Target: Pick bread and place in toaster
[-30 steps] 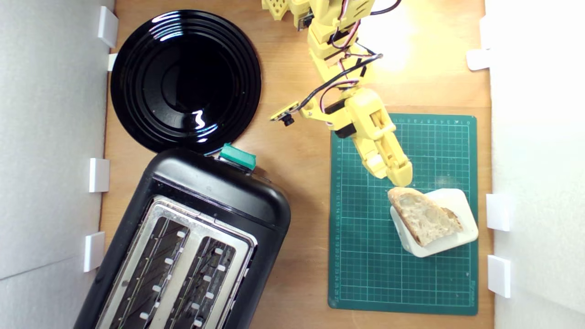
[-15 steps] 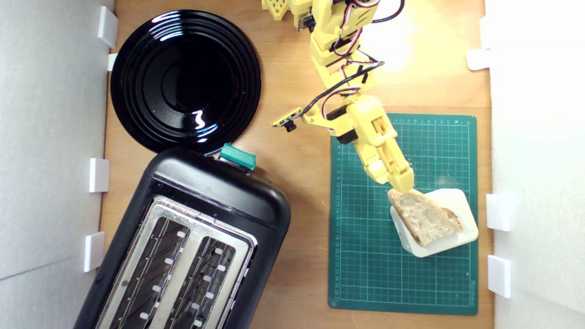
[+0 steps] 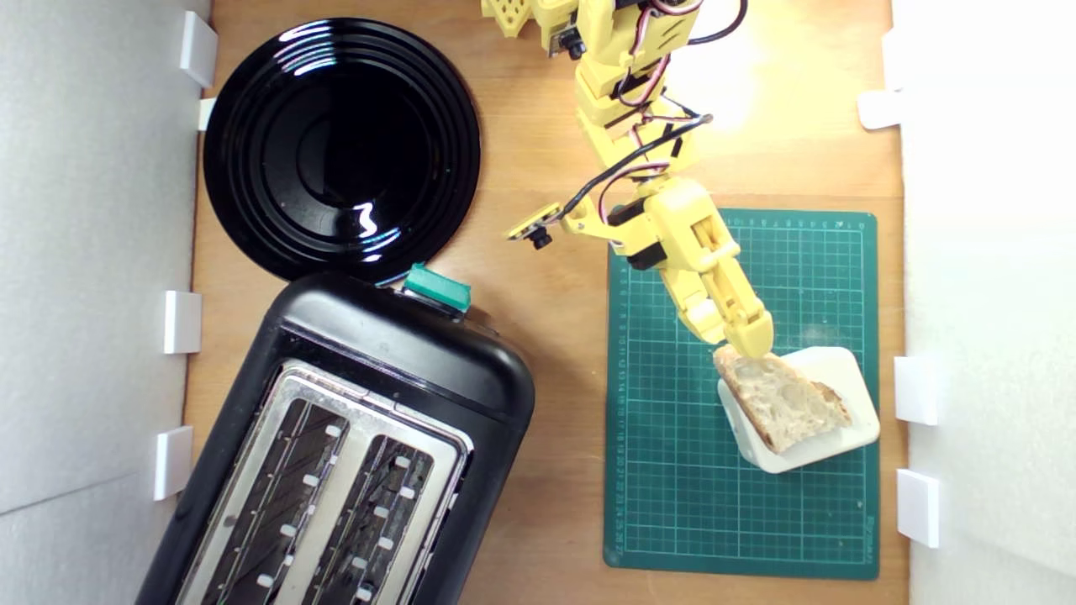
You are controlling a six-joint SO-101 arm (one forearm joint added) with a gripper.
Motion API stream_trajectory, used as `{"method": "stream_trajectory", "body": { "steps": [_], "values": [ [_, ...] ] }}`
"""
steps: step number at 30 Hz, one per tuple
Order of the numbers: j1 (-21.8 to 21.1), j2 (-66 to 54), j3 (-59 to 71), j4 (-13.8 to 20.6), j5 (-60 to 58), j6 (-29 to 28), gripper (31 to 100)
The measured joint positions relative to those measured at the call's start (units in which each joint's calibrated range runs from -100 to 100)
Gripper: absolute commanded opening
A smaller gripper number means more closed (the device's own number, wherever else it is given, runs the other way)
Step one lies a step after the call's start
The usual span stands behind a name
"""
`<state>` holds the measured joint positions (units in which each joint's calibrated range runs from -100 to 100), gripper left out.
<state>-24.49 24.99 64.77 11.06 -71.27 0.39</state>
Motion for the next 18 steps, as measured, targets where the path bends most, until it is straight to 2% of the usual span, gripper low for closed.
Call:
{"method": "stream_trajectory", "body": {
  "steps": [18],
  "values": [
    [-1.01, 3.61, -2.5, -0.18, 0.0, 2.95, 85.0]
  ]
}}
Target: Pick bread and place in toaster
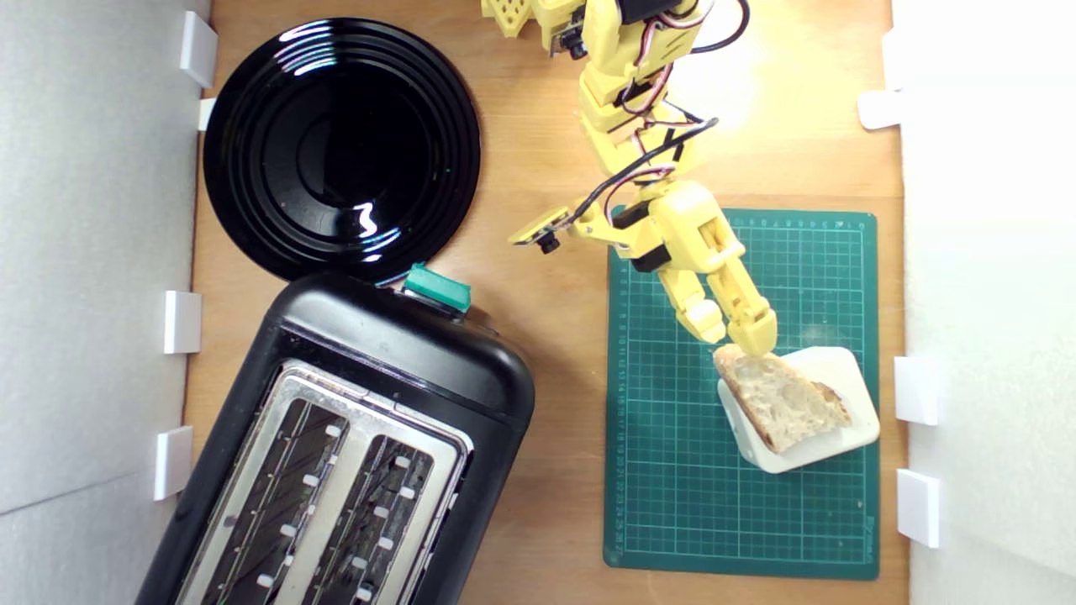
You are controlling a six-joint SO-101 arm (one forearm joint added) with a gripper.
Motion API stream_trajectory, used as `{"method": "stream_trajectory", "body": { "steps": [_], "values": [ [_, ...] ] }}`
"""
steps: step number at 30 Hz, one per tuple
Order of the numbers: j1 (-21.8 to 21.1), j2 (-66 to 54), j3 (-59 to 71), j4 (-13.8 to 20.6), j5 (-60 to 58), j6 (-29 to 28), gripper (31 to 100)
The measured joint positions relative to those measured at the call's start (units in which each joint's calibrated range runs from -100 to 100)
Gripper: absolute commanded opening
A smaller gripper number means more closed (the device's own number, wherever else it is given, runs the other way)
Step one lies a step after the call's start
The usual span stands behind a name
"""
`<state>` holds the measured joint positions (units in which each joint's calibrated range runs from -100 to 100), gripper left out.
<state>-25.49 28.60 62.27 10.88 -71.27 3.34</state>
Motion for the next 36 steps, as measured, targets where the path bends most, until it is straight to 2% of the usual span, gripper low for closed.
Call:
{"method": "stream_trajectory", "body": {
  "steps": [30, 33, 34, 36],
  "values": [
    [-0.09, 2.94, -4.07, 0.27, 0.0, 0.47, 84.1],
    [-0.37, 3.61, -5.18, -2.4, 0.0, 0.41, 84.1],
    [-0.18, 3.95, -6.1, -5.42, 0.0, 0.41, 84.1],
    [-0.18, 3.95, -6.29, -5.78, 0.0, 0.41, 84.1]
  ]
}}
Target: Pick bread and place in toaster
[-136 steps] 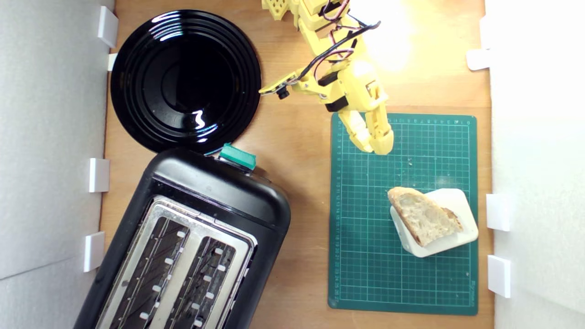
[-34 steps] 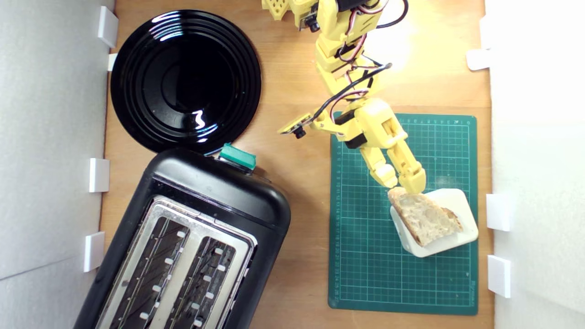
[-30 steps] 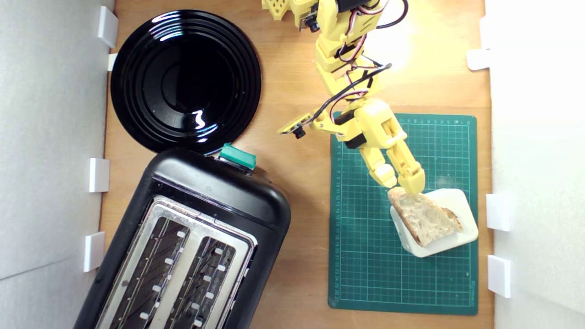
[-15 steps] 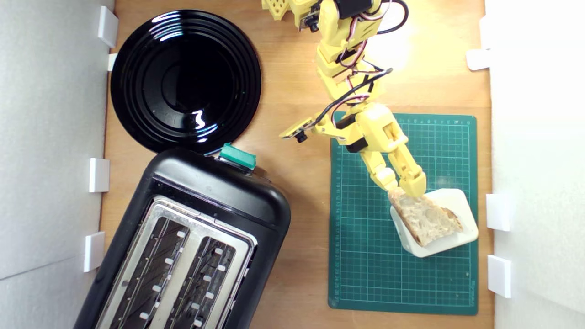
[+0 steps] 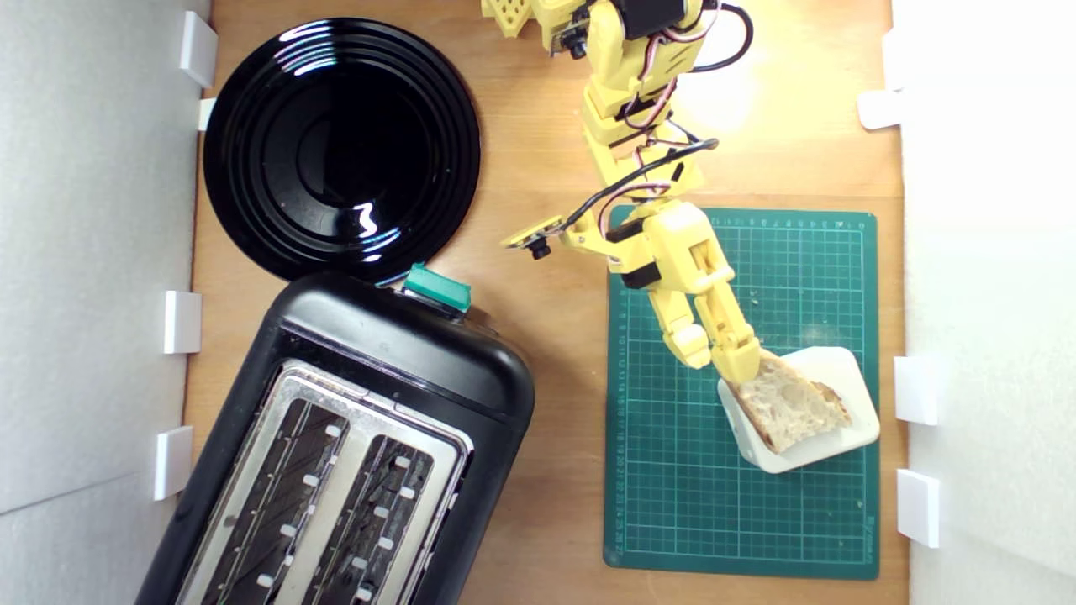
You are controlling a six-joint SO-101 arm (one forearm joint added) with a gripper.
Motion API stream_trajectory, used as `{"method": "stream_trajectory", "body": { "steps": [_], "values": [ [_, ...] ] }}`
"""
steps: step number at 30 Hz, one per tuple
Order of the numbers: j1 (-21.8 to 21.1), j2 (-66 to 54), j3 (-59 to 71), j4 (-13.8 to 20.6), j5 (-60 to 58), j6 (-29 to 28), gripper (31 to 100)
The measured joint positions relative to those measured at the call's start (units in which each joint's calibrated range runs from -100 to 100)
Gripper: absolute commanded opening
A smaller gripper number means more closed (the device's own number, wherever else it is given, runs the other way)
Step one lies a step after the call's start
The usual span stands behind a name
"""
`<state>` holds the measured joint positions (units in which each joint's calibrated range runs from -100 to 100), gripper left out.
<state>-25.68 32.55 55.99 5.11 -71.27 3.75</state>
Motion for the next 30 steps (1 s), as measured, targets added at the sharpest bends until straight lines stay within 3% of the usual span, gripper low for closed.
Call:
{"method": "stream_trajectory", "body": {
  "steps": [30],
  "values": [
    [-2.01, 2.77, -3.14, -0.09, 0.0, 0.0, 84.1]
  ]
}}
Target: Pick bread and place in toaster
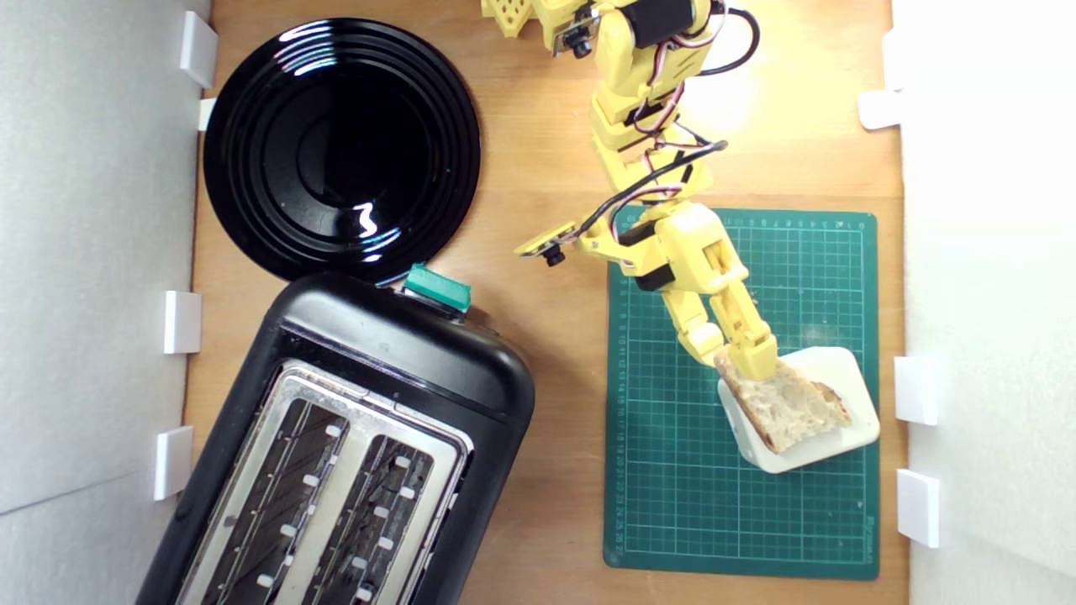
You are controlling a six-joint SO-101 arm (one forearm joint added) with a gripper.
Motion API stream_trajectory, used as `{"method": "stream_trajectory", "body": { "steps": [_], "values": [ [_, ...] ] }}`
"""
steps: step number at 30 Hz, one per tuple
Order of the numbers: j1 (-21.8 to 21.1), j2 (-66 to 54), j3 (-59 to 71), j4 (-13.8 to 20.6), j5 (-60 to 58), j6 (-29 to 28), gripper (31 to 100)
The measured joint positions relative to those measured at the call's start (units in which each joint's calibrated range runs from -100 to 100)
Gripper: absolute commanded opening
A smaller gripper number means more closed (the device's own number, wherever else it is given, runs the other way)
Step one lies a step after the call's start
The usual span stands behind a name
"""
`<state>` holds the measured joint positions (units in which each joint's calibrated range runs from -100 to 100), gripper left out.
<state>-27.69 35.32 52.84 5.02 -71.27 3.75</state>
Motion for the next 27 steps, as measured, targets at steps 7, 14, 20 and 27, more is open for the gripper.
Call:
{"method": "stream_trajectory", "body": {
  "steps": [7, 14, 20, 27],
  "values": [
    [0.0, 0.0, -0.18, -0.36, 0.0, 0.0, 84.1],
    [-1.19, 0.0, -0.18, 0.0, 0.0, 0.0, 84.1],
    [-1.19, 0.0, -0.18, -0.53, 0.0, 0.0, 77.9],
    [-1.19, 0.0, -0.18, -0.18, 0.0, 0.0, 72.3]
  ]
}}
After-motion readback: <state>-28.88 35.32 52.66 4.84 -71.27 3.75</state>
